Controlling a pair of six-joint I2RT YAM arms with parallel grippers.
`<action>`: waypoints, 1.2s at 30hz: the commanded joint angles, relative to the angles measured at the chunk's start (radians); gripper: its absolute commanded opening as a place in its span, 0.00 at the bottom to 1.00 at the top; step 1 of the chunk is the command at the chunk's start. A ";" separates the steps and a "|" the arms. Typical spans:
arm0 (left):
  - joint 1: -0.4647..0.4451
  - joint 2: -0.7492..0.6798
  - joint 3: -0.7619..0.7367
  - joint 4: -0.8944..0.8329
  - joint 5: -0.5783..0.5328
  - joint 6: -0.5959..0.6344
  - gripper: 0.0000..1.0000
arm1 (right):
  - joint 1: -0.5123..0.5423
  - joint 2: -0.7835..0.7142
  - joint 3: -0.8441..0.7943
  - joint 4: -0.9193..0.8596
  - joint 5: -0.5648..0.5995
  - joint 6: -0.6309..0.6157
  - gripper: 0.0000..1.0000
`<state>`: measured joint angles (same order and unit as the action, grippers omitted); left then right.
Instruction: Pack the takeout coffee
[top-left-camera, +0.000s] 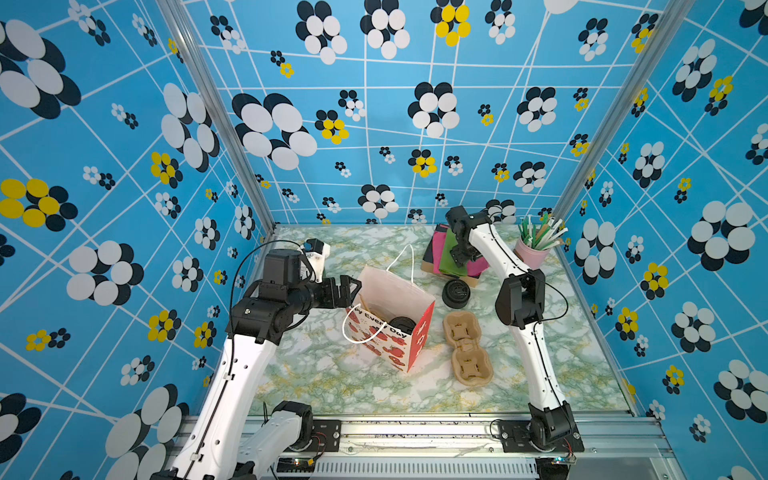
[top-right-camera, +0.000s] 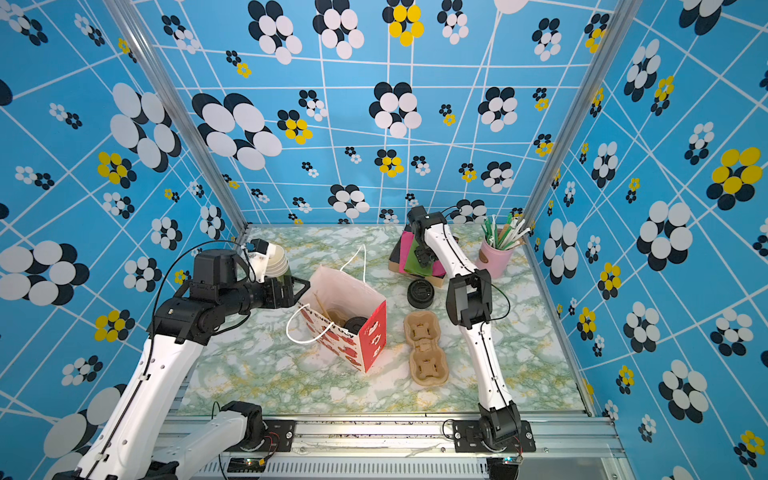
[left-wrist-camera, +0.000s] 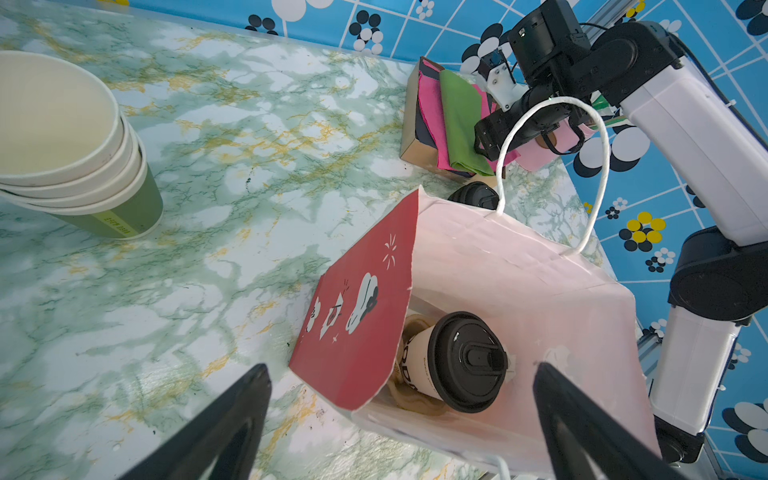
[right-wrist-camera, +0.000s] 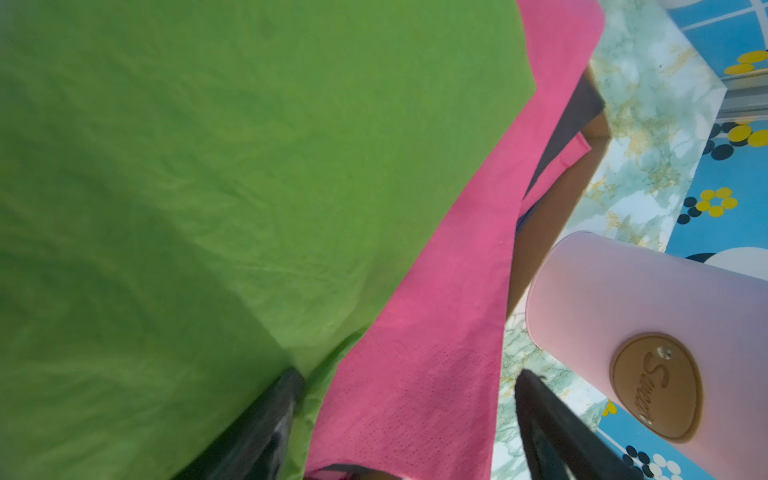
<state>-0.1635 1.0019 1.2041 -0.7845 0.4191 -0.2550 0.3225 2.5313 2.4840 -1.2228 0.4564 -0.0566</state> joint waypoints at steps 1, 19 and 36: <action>0.008 -0.011 -0.011 0.004 0.007 -0.007 1.00 | 0.002 -0.037 0.003 0.004 -0.028 0.020 0.86; 0.007 -0.029 -0.011 0.008 -0.004 -0.005 1.00 | 0.057 -0.163 0.091 0.077 -0.085 0.198 0.93; 0.013 -0.038 -0.012 -0.010 -0.012 0.015 1.00 | 0.103 -0.002 0.134 0.207 -0.035 0.427 0.65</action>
<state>-0.1623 0.9775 1.2030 -0.7853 0.4179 -0.2531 0.4278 2.4863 2.6030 -1.0466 0.3885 0.3298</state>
